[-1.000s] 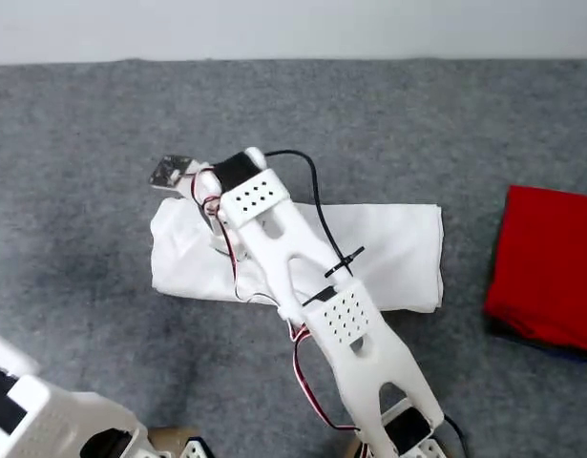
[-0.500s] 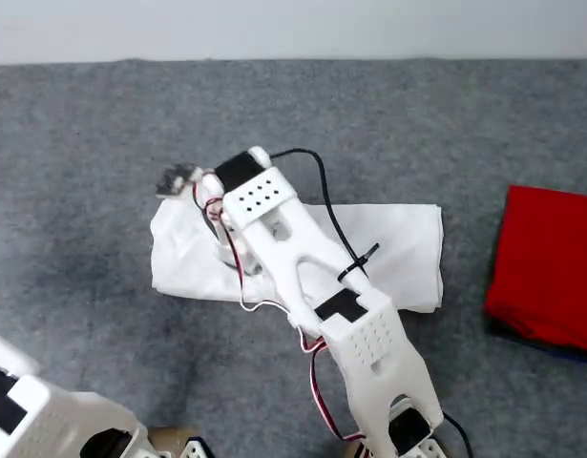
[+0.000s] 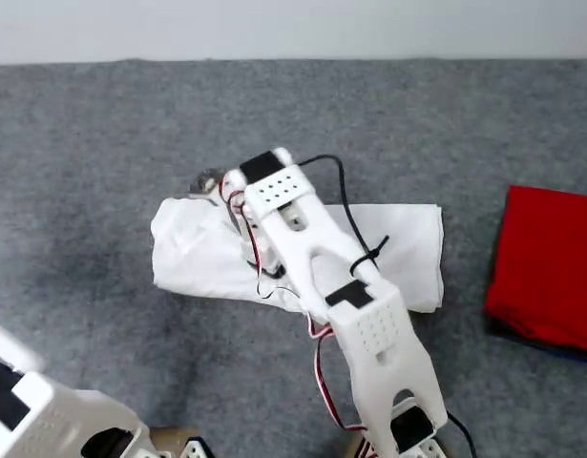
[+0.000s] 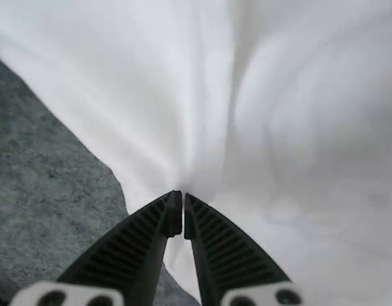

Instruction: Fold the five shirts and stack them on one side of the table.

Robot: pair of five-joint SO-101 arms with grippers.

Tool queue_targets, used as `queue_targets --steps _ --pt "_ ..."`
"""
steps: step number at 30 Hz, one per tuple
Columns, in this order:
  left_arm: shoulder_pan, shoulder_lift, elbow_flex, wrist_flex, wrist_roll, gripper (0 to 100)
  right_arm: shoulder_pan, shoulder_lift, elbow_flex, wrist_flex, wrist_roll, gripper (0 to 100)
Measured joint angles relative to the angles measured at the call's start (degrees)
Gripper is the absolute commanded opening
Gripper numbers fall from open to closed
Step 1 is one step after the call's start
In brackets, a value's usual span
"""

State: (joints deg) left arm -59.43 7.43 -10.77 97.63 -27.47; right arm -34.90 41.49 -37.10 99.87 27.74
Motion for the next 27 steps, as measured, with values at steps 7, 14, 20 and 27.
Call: queue_targets --steps 7,14,20,27 --pt "0.00 -0.09 0.00 0.00 0.00 2 4.13 -11.60 2.99 0.62 -5.36 0.9" --pt "0.00 -0.09 0.00 0.00 0.00 2 16.97 -19.08 14.77 0.62 -7.38 3.6" --pt "0.97 -0.09 0.00 0.00 0.00 2 27.34 -23.38 22.51 -2.02 -7.38 24.2" --pt "5.80 -0.09 0.00 0.00 -0.97 2 33.67 -23.47 33.41 -15.21 -9.76 24.3"
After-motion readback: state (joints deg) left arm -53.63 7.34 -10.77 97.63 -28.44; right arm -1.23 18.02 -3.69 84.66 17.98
